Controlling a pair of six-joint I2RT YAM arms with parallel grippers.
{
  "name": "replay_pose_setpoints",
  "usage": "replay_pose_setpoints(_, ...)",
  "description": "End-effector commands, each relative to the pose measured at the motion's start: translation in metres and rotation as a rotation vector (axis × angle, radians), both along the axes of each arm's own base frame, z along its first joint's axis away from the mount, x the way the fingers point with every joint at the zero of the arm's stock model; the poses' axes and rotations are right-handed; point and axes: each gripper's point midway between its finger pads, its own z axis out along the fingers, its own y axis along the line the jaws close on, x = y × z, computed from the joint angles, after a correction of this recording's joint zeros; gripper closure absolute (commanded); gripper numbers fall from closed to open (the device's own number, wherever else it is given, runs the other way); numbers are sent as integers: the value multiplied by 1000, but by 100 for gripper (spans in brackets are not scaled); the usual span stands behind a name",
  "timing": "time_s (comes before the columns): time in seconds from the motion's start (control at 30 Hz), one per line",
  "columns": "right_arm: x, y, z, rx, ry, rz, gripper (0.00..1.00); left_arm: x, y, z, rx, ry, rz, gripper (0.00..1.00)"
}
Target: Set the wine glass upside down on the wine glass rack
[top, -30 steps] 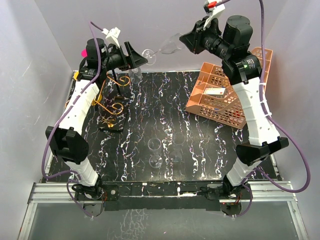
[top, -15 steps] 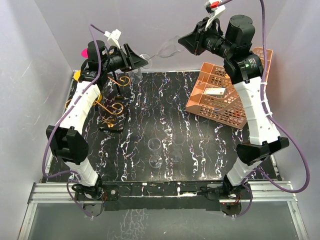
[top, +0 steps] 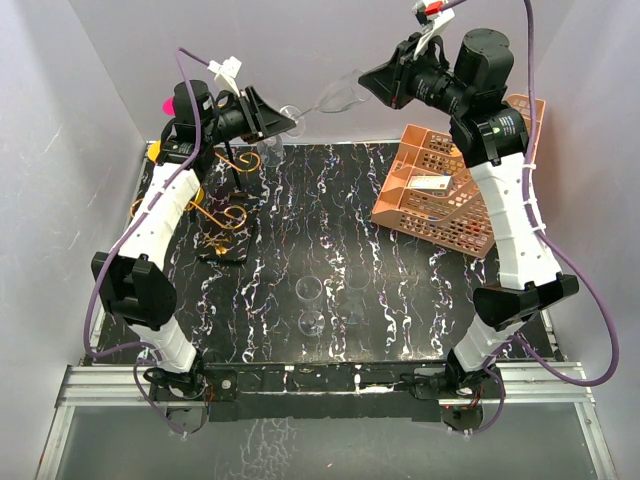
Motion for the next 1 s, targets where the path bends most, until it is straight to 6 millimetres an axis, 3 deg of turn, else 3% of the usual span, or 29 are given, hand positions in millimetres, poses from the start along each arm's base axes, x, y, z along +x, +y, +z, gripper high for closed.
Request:
replay_pose_setpoints(0.0,-12,-6,35,38,-116,-3,92,-20,7,34,-27,-73,-12,63)
replay_pose_setpoints(0.4,-17,0,30,42,-100,51,92,-14,7,35,-30,-88,-10,87)
replay_pose_setpoints(0.53,-18,0,28,39,-99,57,92,-15,7,36,-31,-88,-13,100)
replay_pose_setpoints(0.6,-17,1,25,33,-96,60,91,-14,8,36,-28,-86,-3,100)
replay_pose_setpoints(0.7,-18,1,20,17,-95,66,78,-14,12,39,-15,-88,18,100)
replay_pose_setpoints(0.87,-17,-6,10,-17,-87,35,51,-6,39,48,2,-99,94,100)
replay_pose_setpoints(0.97,-17,-17,8,-41,-96,-3,44,0,59,53,18,-108,152,100)
